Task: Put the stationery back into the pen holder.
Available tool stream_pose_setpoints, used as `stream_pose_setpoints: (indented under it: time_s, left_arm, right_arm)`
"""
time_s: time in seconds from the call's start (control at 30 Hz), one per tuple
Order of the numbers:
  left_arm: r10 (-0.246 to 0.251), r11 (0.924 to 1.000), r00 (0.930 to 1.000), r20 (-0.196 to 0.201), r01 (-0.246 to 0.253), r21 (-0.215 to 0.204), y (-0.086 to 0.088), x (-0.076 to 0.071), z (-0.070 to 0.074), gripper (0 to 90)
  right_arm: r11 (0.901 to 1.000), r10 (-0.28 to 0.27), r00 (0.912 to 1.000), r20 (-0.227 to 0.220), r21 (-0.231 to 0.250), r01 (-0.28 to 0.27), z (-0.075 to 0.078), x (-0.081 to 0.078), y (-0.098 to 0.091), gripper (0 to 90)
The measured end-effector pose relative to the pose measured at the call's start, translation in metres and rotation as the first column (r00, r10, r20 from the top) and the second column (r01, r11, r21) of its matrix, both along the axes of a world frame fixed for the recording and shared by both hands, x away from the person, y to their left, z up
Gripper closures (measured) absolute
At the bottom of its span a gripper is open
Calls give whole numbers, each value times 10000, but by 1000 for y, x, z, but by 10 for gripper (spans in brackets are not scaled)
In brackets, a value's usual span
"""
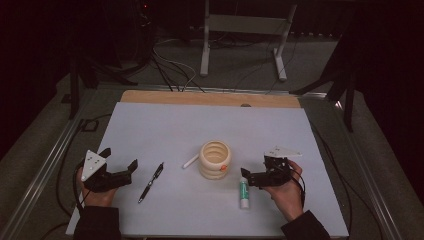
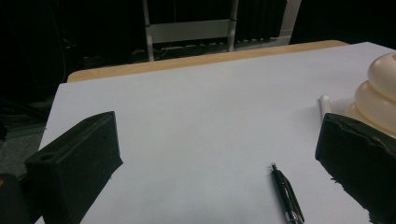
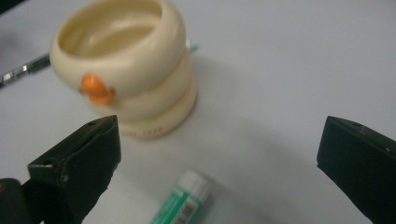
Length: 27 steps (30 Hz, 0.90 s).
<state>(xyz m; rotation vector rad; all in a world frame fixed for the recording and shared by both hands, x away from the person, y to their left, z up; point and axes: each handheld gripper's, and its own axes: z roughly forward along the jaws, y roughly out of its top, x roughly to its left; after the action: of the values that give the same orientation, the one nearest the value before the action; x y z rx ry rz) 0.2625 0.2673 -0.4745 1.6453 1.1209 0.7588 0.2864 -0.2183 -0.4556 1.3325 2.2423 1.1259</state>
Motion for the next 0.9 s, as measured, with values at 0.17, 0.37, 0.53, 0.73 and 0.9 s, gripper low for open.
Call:
stream_pose_setpoints:
  time_s: [0.17,0.37,0.53,0.73,0.9]
  left_arm:
    - [43,10000,10000,-7,-43,-44,1,0,0,4]
    - [6,10000,10000,-18,-6,-2,0,0,0,4]
    - [-23,10000,10000,-48,23,54,-1,0,-1,4]
    - [-57,9999,10000,-56,58,90,-2,0,-1,4]
    - [-66,9999,10000,-74,67,104,-1,1,-1,4]
  right_arm:
    - [9997,132,9989,-448,-186,-141,-11,-8,2,0]
    - [9994,218,9978,-626,-252,-235,-20,-16,3,25]
    - [9995,208,9960,-864,-222,-228,-28,-21,3,25]
    - [9971,522,9903,-1287,-480,-587,-36,-27,7,25]
    - [9939,747,9847,-1577,-687,-864,-40,-33,11,84]
